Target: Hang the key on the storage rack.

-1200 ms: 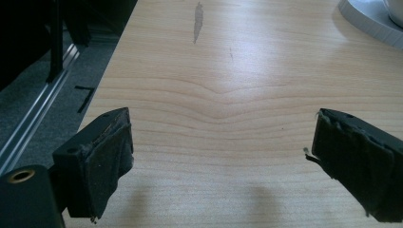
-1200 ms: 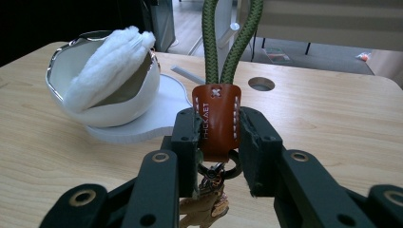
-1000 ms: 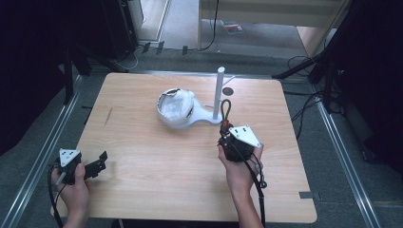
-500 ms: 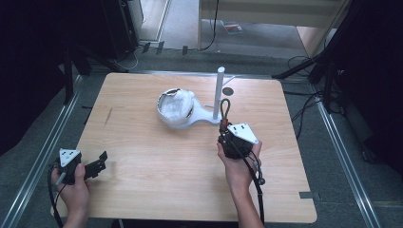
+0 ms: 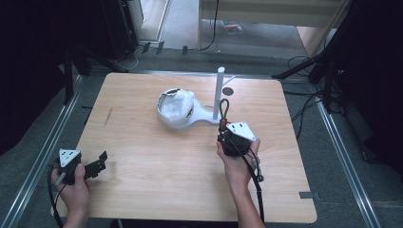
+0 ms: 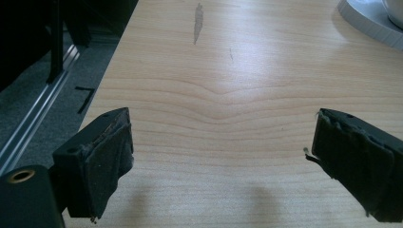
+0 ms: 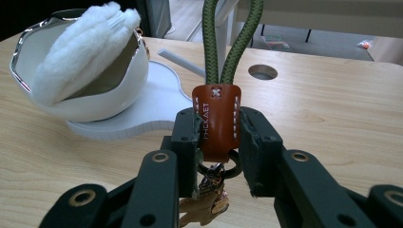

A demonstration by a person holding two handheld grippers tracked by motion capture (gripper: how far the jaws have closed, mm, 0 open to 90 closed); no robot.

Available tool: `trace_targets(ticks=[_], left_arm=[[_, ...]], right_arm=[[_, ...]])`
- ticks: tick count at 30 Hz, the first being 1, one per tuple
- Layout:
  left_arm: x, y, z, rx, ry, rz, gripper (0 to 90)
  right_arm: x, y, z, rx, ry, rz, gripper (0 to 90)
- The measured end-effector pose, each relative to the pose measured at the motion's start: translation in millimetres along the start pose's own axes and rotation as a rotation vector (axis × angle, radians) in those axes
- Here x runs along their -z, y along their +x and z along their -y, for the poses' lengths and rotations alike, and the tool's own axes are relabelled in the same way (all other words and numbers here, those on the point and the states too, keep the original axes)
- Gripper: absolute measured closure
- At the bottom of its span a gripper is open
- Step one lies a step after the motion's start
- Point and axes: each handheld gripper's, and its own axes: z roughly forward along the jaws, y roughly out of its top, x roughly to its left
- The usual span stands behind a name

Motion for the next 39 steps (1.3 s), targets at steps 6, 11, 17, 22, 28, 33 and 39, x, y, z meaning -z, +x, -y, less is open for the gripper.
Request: trace_targets(ticks=[6, 11, 17, 22, 28, 33, 39], left_arm=[[0.2, -0.4, 0.2, -0.001, 0.002, 0.0, 7.0], [0.1, -0.2, 0.1, 0.0, 0.002, 0.001, 7.0], [0.3, 0.7, 0.1, 0.003, 0.003, 0.005, 6.9], [0.2, 1.0, 0.0, 0.006, 0.003, 0.007, 6.9], [0.0, 1.0, -0.1, 0.005, 0.007, 0.008, 6.9], [0.0, 0.8, -0.1, 0.005, 0.007, 0.008, 7.0], [0.1, 0.9, -0.1, 0.004, 0.008, 0.008, 6.9]], right_arm=[[-3.8, -0.7, 0.5, 0.004, 0.008, -0.003, 70.4], [-5.6, -1.9, 0.1, 0.005, 0.008, -0.004, 70.3], [-9.4, -1.1, 0.3, 0.008, 0.016, -0.004, 70.3], [-14.7, 1.5, 0.1, 0.008, 0.022, -0.006, 70.3], [-22.0, 3.5, 0.2, 0.008, 0.032, -0.011, 70.2], [-27.3, 4.4, 0.0, 0.007, 0.039, -0.012, 70.2], [-33.0, 4.0, 1.1, 0.001, 0.045, -0.011, 70.1]])
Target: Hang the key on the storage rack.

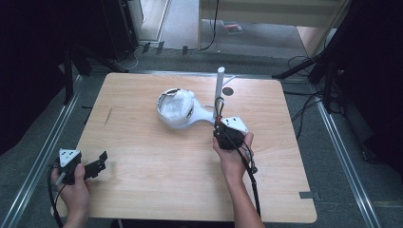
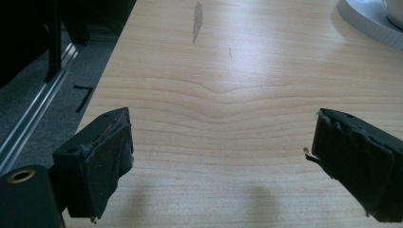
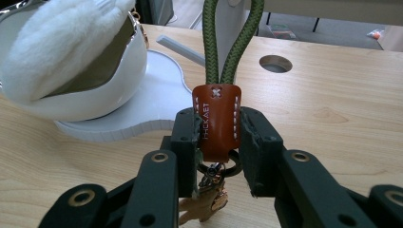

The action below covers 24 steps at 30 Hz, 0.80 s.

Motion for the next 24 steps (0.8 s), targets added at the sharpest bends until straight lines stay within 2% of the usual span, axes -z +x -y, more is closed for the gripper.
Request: trace_targets(ticks=[19, 24], left_arm=[[0.0, 0.2, -0.1, 0.001, 0.001, 0.001, 6.9], [-0.2, 0.2, -0.1, 0.002, -0.002, 0.001, 7.0]], right_arm=[[-17.5, -3.5, 2.2, -0.002, 0.018, -0.004, 67.2], [-18.1, -3.5, 2.3, 0.001, -0.011, -0.012, 59.5]])
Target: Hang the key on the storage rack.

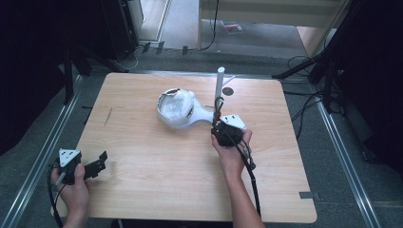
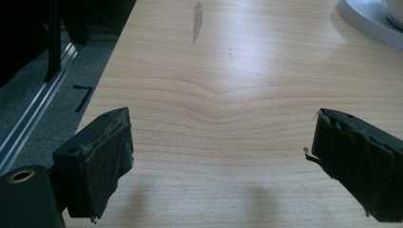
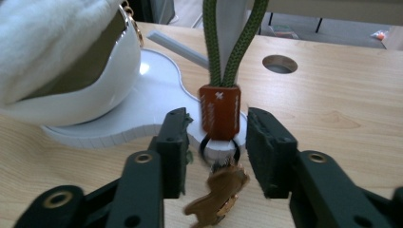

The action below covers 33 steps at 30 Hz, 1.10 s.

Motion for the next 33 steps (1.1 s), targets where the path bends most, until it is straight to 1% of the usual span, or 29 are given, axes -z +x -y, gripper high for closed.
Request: trace_targets(ticks=[8, 17, 23, 27, 30, 32, 33], left_arm=[[0.0, -0.1, -0.1, 0.0, 0.001, 0.001, 6.9], [-0.3, -0.6, -0.1, 0.0, 0.001, -0.004, 7.0], [-0.3, -0.6, -0.3, -0.004, 0.004, -0.005, 7.0], [-0.4, -0.7, -0.4, -0.005, 0.004, -0.006, 6.9], [-0.5, -0.7, -0.4, -0.006, 0.003, -0.006, 6.9], [-0.6, -0.7, -0.4, -0.006, 0.003, -0.006, 6.9], [-0.6, -0.8, -0.4, -0.007, 0.003, -0.007, 6.9]], right_arm=[[3.0, 0.7, -0.5, -0.006, -0.001, -0.009, 60.4], [12.4, -0.7, -0.8, -0.006, -0.013, -0.02, 59.2], [18.5, -6.8, 3.1, -0.011, -0.011, -0.039, 52.3], [23.5, -11.7, 5.9, 0.0, -0.016, -0.027, 46.2], [27.5, -16.1, 7.3, -0.017, -0.022, -0.055, 41.5], [29.9, -18.5, 8.5, -0.018, -0.019, -0.074, 39.6], [30.9, -19.8, 9.1, -0.01, -0.021, -0.084, 37.8]])
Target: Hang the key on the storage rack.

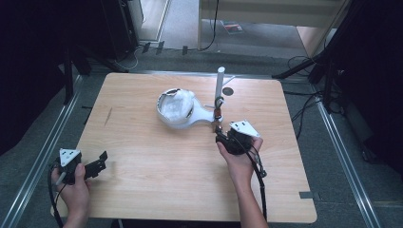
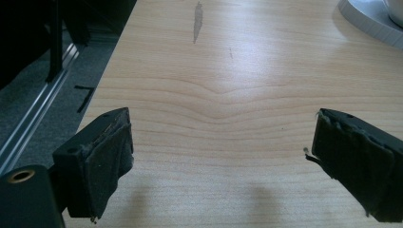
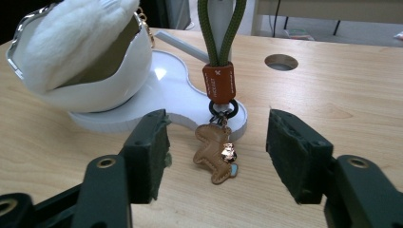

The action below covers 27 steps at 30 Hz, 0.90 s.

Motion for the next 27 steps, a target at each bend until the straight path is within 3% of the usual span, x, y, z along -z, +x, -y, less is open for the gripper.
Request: trace_targets(ticks=[3, 8, 15, 27], left_arm=[[0.0, 0.0, 0.0, 0.0, 0.0, 0.0, 6.9], [0.0, -0.1, 0.0, -0.001, 0.001, -0.001, 7.0], [0.1, -0.1, 0.0, -0.002, 0.001, -0.001, 6.9], [0.0, -0.3, 0.0, -0.002, 0.001, -0.003, 6.9]], right_arm=[[3.5, -2.5, 2.4, 0.005, -0.002, -0.029, 30.7], [11.2, -4.2, 8.2, 0.034, 0.014, -0.009, 14.5], [23.7, -15.6, 17.1, 0.002, 0.012, -0.005, 2.8], [44.9, -35.7, 28.8, -0.015, 0.026, 0.003, 0.0]])
